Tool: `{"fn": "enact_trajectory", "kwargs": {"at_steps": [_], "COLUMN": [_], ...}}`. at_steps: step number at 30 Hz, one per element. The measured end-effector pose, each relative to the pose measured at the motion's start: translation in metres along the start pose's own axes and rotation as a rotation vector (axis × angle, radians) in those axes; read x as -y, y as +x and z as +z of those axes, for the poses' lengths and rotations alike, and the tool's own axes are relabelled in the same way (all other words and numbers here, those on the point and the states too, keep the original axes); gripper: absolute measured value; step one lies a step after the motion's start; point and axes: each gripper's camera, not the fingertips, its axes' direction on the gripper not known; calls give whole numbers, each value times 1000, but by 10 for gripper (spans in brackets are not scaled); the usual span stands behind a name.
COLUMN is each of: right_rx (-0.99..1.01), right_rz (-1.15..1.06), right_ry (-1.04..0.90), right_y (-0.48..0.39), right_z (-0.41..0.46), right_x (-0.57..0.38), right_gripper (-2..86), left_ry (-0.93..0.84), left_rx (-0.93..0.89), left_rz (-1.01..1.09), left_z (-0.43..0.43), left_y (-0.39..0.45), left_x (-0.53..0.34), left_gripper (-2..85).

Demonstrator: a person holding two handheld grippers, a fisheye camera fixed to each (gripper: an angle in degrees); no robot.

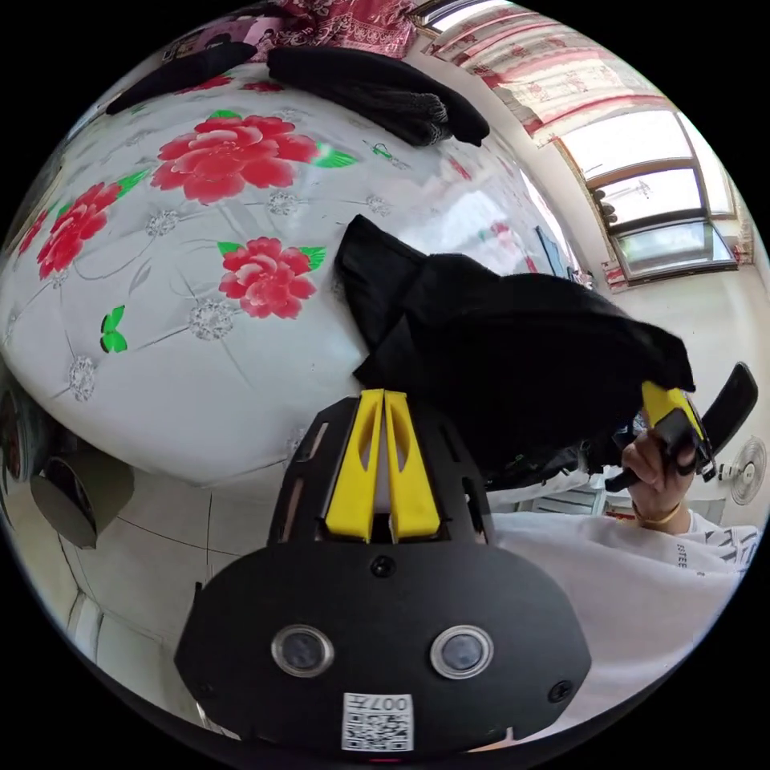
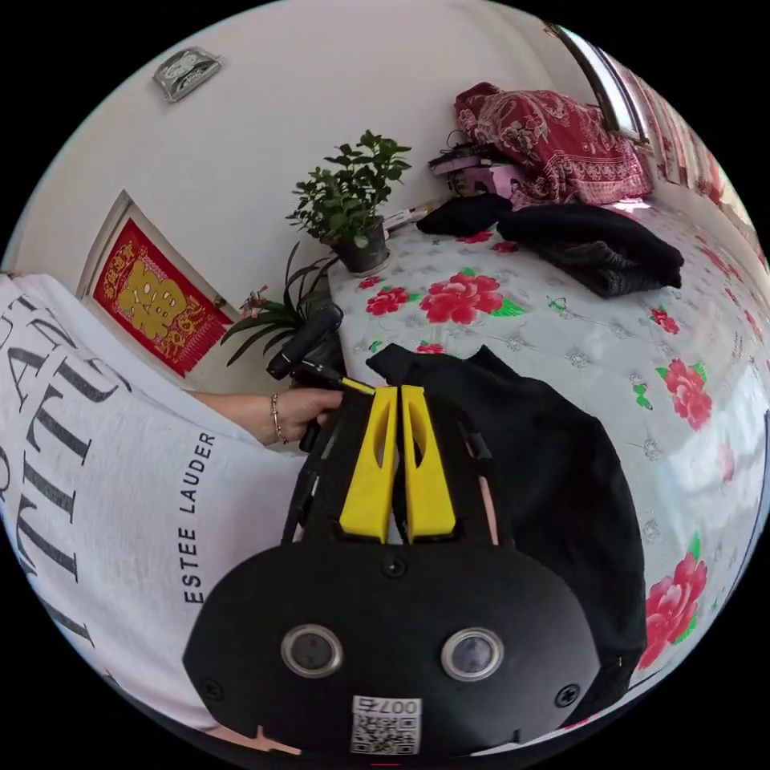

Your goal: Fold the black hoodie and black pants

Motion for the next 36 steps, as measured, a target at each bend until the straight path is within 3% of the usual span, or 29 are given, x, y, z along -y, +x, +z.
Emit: {"fn": "enact_trajectory", "kwargs": {"at_steps": [5, 8, 11, 18, 22, 25, 28, 33, 36], "right_rx": [237, 155, 57, 105, -139, -117, -128, -93, -24], "right_rz": [-209, -311, -261, -181, -275, -310, -438, -348, -272], "right_ry": [-396, -432, -333, -380, -546, -738, -740, -727, -812], "right_y": [-32, -31, -2, 31, 51, 72, 68, 93, 108], "right_z": [115, 143, 158, 267, 341, 384, 383, 354, 355], "right_x": [-9, 6, 46, 100, 95, 74, 46, 3, -33], "right_gripper": [46, 57, 66, 80, 59, 20, 5, 0, 3], "left_ry": [17, 58, 78, 101, 114, 114, 101, 47, 118], "left_rx": [32, -49, -80, -233, -256, -233, -246, -294, -151], "left_rz": [-24, -48, -24, 36, 153, 213, 297, 478, 464], "left_z": [-24, -35, -33, -24, -31, -32, -30, -20, -30], "left_y": [-38, -58, -61, -49, -20, -4, 15, 52, 51], "left_x": [-41, -52, -40, -14, -9, -6, -3, -11, -23], "left_gripper": [-8, -2, 27, 52, 52, 51, 47, 35, 5]}}
